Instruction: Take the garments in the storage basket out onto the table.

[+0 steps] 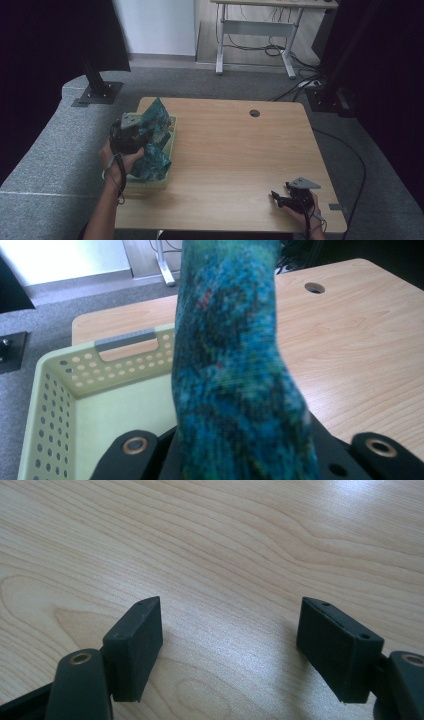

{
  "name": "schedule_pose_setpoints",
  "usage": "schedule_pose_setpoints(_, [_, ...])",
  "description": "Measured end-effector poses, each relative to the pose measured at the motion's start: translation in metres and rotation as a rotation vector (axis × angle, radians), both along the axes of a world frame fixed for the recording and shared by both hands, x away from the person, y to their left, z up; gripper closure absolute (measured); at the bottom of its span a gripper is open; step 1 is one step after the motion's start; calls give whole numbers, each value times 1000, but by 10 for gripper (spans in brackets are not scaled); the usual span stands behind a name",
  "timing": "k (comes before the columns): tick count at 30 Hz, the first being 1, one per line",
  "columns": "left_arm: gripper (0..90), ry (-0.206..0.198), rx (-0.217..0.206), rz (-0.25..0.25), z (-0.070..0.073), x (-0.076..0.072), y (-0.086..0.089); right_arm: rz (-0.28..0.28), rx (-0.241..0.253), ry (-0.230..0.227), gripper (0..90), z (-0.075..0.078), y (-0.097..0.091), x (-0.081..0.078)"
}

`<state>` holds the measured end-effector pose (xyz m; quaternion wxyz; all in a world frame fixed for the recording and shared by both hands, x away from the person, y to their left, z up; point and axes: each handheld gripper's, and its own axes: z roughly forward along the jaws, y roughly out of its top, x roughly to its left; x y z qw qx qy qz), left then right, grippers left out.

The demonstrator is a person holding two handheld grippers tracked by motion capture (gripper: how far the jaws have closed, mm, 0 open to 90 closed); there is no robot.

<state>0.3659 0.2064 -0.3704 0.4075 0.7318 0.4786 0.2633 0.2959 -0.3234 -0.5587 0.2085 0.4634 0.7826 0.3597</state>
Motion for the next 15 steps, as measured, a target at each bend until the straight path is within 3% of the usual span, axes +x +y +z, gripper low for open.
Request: schedule_pose_setpoints(15, [873, -11, 14, -24, 5, -2, -11, 1, -1, -2, 253, 0, 0, 0])
